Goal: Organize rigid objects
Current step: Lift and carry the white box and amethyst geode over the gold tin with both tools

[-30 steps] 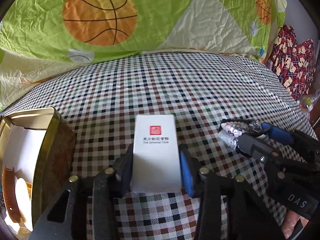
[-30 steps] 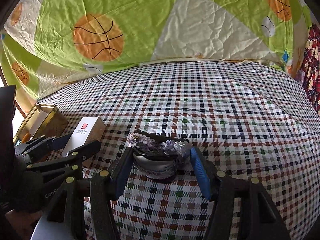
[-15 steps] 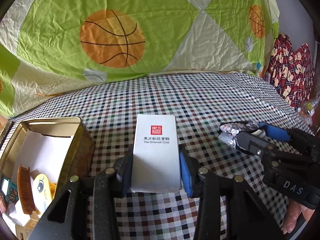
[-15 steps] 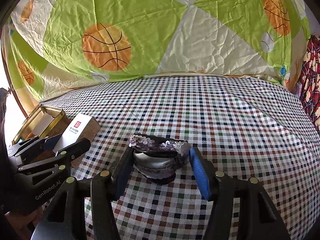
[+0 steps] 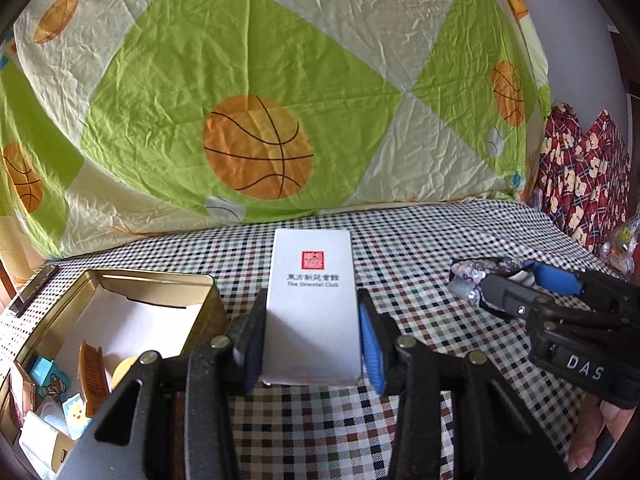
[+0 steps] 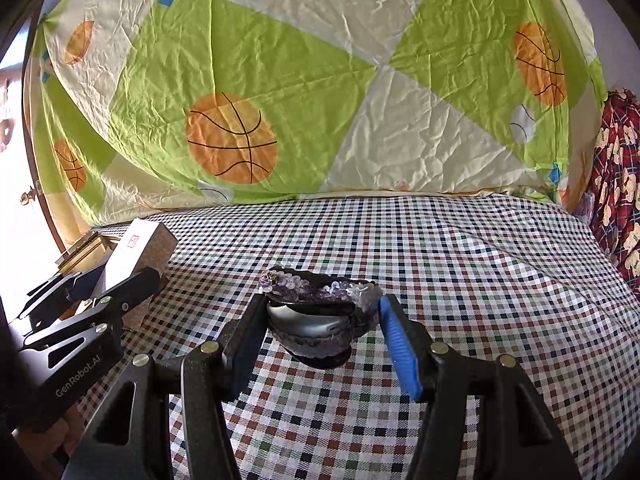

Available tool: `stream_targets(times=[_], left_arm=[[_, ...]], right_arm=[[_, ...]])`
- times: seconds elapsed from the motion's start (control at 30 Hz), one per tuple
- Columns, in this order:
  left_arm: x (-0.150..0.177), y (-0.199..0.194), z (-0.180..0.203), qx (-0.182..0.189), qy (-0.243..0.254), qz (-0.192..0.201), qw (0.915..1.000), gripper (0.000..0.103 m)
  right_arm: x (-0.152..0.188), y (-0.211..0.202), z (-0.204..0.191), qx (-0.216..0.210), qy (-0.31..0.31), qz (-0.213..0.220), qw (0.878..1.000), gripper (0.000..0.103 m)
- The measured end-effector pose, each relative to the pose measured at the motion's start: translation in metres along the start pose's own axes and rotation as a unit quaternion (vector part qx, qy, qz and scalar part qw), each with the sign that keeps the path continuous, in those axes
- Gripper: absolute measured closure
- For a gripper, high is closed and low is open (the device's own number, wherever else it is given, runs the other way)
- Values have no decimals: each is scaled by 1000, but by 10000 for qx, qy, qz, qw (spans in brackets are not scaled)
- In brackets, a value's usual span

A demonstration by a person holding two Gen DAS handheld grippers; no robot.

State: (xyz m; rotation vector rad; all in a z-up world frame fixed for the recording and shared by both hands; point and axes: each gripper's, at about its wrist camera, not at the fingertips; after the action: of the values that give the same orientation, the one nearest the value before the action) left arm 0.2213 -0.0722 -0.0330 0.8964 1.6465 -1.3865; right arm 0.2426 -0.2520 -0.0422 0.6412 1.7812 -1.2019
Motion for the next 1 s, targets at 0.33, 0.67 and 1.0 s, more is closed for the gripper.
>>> stream_targets(times=[0.33,0.67,1.0], left_arm=[[8,-25,-8,-97,-91,342,9993,63],[12,-33,-14,-15,-157,379,9992,63],[17,-45,-19,20,-114,468,9988,63]], right_arm=[[4,-16,-12,109,-154,391,9991,44],[7,-24,-18,-85,-187,516,9985,44],[11,-33,-27,-323,-298,619,9971,44]])
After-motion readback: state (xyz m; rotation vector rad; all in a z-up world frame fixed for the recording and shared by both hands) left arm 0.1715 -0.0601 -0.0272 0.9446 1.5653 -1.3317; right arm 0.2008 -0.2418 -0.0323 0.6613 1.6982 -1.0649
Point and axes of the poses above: each gripper's, at about its wrist camera, not at the fingertips, and y roughly the way its jaws point, z to its right, x to its underside, and after that the axes turned 7 degrees about -x, right-handed
